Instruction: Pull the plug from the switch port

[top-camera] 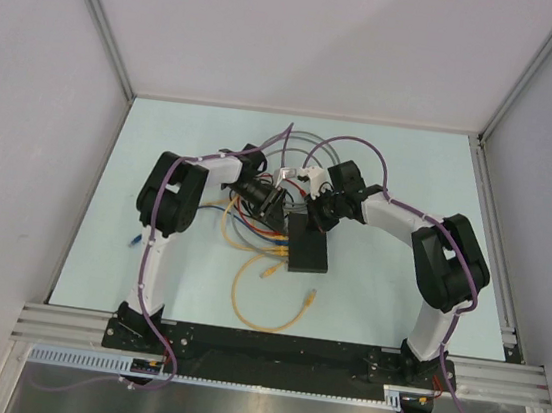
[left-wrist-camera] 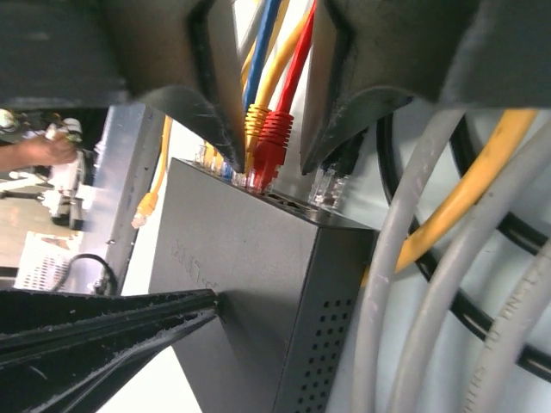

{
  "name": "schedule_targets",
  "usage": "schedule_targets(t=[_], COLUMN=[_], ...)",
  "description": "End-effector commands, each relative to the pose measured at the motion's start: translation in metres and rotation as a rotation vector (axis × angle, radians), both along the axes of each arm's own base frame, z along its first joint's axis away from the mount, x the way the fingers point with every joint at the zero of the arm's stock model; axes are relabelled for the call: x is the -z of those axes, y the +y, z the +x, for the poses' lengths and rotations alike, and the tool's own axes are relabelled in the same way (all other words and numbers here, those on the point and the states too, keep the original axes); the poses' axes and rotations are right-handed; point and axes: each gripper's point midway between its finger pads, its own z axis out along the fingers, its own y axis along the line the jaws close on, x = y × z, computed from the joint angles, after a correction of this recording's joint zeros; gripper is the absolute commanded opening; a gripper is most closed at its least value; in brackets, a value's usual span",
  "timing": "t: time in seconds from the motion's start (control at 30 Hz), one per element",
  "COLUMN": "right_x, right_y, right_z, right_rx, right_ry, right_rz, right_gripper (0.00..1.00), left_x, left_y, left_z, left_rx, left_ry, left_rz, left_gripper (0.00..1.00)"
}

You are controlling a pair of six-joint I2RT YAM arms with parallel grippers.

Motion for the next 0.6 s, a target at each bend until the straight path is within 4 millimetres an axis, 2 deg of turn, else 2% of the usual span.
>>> schedule_targets(t=[0.0, 0.57], right_x=[0.041, 0.042], right_y=[-0.028, -0.029], right_z=[-0.028, -0.035], right_rx=[0.022, 0.004], right_ry=[0.131, 0.131], right_rz=[-0.135, -0.164], right_gripper=[0.00, 0.00], left_x=[-0.004, 0.001], left_y=[-0.006, -0.011], left_z=[0.003, 0.014], left_rx=[0.016, -0.026], left_ry=[-0.013, 0.103], left_rz=[-0.028, -0.071], left_gripper=[0.43, 0.40])
